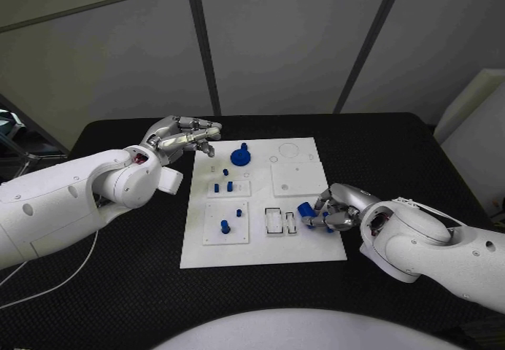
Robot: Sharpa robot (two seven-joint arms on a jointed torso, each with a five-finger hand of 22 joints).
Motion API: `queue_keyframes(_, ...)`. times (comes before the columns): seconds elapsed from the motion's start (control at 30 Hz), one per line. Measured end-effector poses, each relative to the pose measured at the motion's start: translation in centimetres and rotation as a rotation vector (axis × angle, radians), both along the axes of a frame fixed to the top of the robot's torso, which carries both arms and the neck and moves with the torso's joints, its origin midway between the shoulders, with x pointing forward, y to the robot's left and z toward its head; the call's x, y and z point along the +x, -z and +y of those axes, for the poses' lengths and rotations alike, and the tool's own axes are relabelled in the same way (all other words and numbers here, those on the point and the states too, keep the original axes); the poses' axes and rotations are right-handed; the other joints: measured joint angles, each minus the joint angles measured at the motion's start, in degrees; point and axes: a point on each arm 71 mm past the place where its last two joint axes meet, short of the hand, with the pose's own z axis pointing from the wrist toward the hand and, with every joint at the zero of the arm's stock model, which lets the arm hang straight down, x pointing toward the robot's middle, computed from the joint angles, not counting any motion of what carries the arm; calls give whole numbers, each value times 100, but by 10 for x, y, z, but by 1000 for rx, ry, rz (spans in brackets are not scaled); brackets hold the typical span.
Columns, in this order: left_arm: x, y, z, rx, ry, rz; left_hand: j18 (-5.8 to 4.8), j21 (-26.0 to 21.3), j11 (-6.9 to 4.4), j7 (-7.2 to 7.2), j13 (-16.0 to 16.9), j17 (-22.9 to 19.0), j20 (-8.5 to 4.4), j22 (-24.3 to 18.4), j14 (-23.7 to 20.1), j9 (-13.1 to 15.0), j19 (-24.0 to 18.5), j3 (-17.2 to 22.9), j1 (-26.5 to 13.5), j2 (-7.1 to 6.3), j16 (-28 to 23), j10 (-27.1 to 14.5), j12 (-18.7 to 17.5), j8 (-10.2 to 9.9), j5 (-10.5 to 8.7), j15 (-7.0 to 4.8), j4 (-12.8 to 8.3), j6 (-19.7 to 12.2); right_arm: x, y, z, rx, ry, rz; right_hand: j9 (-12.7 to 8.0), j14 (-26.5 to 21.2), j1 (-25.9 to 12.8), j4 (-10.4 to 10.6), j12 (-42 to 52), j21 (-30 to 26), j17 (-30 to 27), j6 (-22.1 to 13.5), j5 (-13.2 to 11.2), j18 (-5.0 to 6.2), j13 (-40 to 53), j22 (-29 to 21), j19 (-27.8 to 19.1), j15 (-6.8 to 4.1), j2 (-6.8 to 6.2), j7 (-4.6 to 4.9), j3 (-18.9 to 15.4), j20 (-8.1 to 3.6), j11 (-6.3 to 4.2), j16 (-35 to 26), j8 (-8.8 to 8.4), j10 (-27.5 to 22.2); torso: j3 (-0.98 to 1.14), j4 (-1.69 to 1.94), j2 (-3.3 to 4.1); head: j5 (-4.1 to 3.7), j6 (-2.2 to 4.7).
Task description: Assemble the parts on the task board
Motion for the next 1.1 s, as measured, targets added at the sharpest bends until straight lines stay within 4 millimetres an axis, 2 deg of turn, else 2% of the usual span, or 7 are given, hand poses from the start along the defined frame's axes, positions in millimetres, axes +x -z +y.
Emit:
queue_keyframes(0.07,0,0,0,0,0,0,0,0,0,0,0,0,0,0,0,0,0,0,0,0,0,0,0,0,0,0,0,0,-1,-1,0,17,12,-2,14,0,0,-9,0,13,0,8,2,-1,15,0,0,0,0,-7,-9,0,0,4,14,0,-1,0,0,-7,8)
queue_keyframes(0.17,0,0,0,0,0,0,0,0,0,0,0,0,0,0,0,0,0,0,0,0,0,0,0,0,0,0,0,0,-4,-4,2,60,31,-7,56,0,-32,-7,24,13,0,8,-137,0,42,0,0,0,32,-8,-40,0,-9,4,16,32,-2,0,0,-15,19)
queue_keyframes(0.43,0,0,0,0,1,0,0,0,0,0,-1,0,0,0,0,0,0,0,0,0,0,0,-1,0,0,0,0,0,-7,-10,8,156,63,-23,56,0,-38,-7,24,35,-1,30,-139,0,60,-1,0,0,37,-30,-40,0,0,4,16,42,-7,1,3,-15,37)
queue_keyframes(0.77,0,0,-1,-1,3,1,0,0,22,0,-1,-4,21,-14,0,0,21,0,0,0,-23,-22,-1,0,0,0,0,0,-7,-9,33,231,29,3,60,0,-38,-9,23,35,-1,60,-149,0,59,-1,0,0,36,-21,-133,0,0,4,35,42,-10,8,9,30,30)
queue_keyframes(0.93,0,0,-2,-2,6,1,0,0,22,0,-1,-4,21,-13,0,0,21,0,0,0,-23,-22,-1,0,0,0,0,0,-5,-6,43,238,6,27,102,9,-152,-4,23,35,-1,90,-353,0,56,-1,0,-9,58,-51,-249,0,0,4,56,42,-12,9,9,31,27)
queue_keyframes(1.1,0,0,-3,-4,9,1,0,0,22,0,4,-4,21,-18,0,0,21,0,0,0,-23,-22,-1,0,0,0,0,0,-4,-2,50,231,-18,56,117,21,-217,-7,23,35,-1,129,-419,0,60,-1,0,-20,72,-52,-309,0,-20,4,78,62,-12,10,13,41,24)
